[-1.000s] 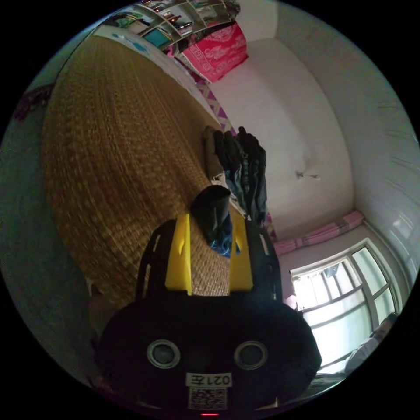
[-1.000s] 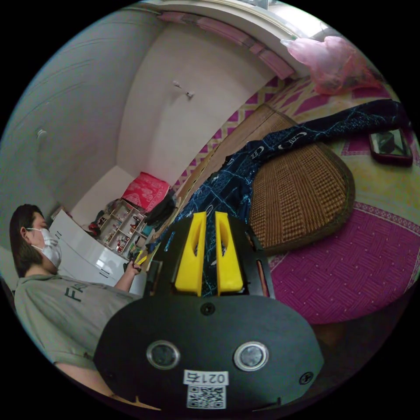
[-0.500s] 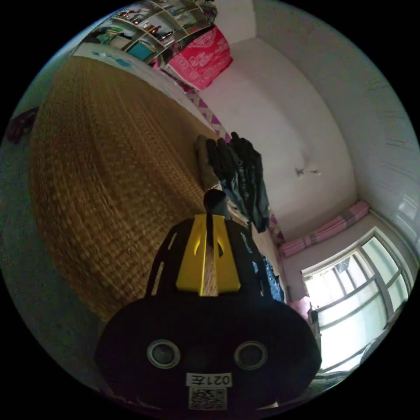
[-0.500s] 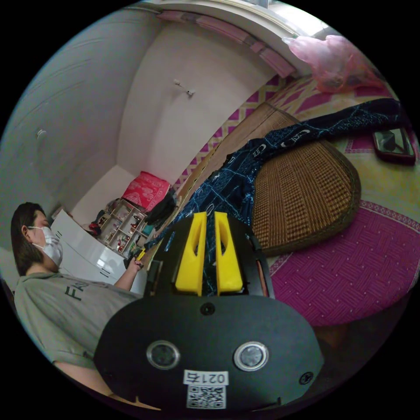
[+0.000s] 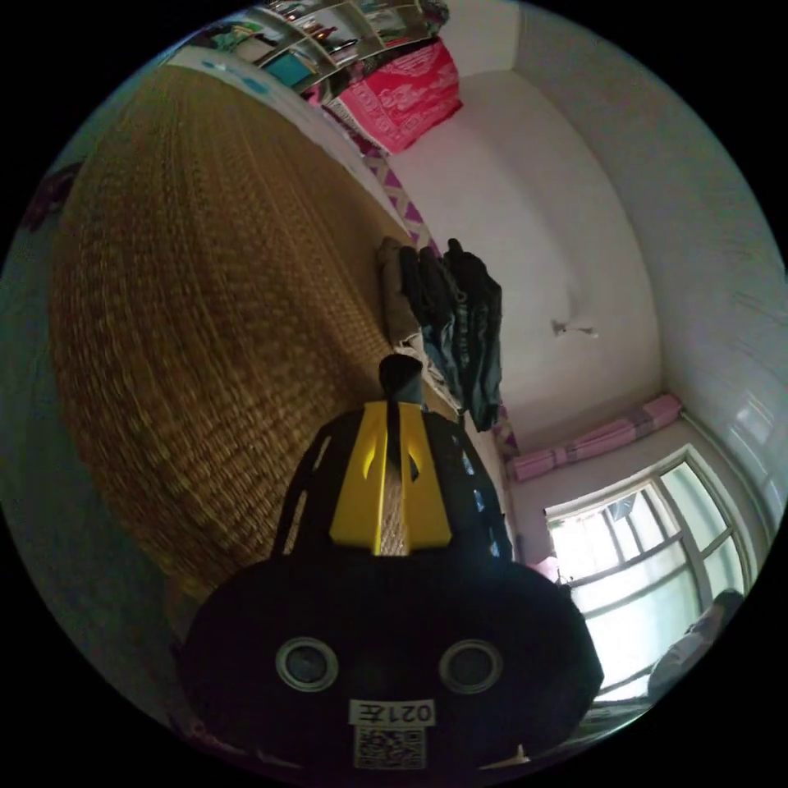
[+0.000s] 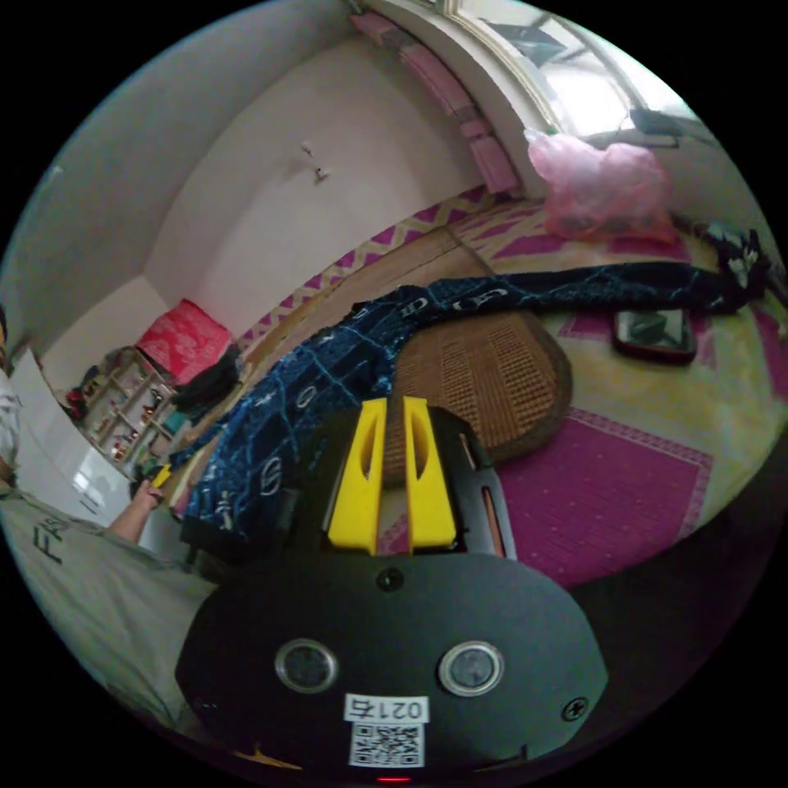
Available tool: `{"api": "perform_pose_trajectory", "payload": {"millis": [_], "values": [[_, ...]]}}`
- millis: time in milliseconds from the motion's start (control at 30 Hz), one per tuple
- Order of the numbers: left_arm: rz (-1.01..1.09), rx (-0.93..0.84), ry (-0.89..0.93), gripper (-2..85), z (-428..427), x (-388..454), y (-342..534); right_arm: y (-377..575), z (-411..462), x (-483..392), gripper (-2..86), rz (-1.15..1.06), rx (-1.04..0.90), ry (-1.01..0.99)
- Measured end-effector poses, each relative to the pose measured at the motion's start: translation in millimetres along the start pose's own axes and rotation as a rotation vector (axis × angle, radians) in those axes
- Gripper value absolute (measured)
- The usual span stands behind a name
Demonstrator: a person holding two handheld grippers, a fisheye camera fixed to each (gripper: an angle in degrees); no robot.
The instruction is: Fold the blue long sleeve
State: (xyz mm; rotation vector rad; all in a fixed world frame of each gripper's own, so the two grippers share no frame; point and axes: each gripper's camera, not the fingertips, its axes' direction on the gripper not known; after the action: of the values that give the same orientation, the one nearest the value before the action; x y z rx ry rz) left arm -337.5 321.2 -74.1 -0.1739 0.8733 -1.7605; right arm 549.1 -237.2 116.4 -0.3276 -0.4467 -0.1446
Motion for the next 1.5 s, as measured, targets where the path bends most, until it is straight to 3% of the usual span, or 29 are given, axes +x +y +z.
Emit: {"api": "perform_pose_trajectory", "payload": {"millis": [267, 467, 633, 800, 1033, 1167, 1367, 1433, 1500], "values": [[0.315, 0.068, 0.108, -0.9, 37, 160, 83, -34, -23, 8, 0.9, -0.082, -0.032, 0.235], [0.664, -0.018, 0.219, -0.9, 121, 395, 187, -48, -30, -9, -0.9, -0.191, -0.032, 0.350], [0.934, -0.228, 0.323, -0.9, 253, 592, 344, -38, -40, -31, -1.0, -0.277, 0.036, 0.467], [1.081, -0.416, 0.389, -0.8, 372, 694, 519, -19, -53, -17, -1.0, -0.246, 0.043, 0.402], [1.251, -0.736, 0.177, -0.1, 557, 704, 793, 13, -56, 20, -1.0, -0.179, -0.005, 0.363], [1.271, -0.897, 0.099, 2.2, 618, 676, 885, 21, -61, 40, -1.0, -0.141, -0.022, 0.302], [1.212, -0.930, 0.425, 12.9, 622, 666, 914, 6, -77, 75, -0.1, -0.117, 0.015, 0.242], [1.124, -0.898, 0.588, 15.7, 606, 660, 896, -15, -88, 106, 2.8, -0.033, 0.088, 0.170], [1.102, -0.866, 0.617, 15.5, 590, 654, 882, -34, -97, 138, 5.7, 0.064, 0.151, 0.129]]}}
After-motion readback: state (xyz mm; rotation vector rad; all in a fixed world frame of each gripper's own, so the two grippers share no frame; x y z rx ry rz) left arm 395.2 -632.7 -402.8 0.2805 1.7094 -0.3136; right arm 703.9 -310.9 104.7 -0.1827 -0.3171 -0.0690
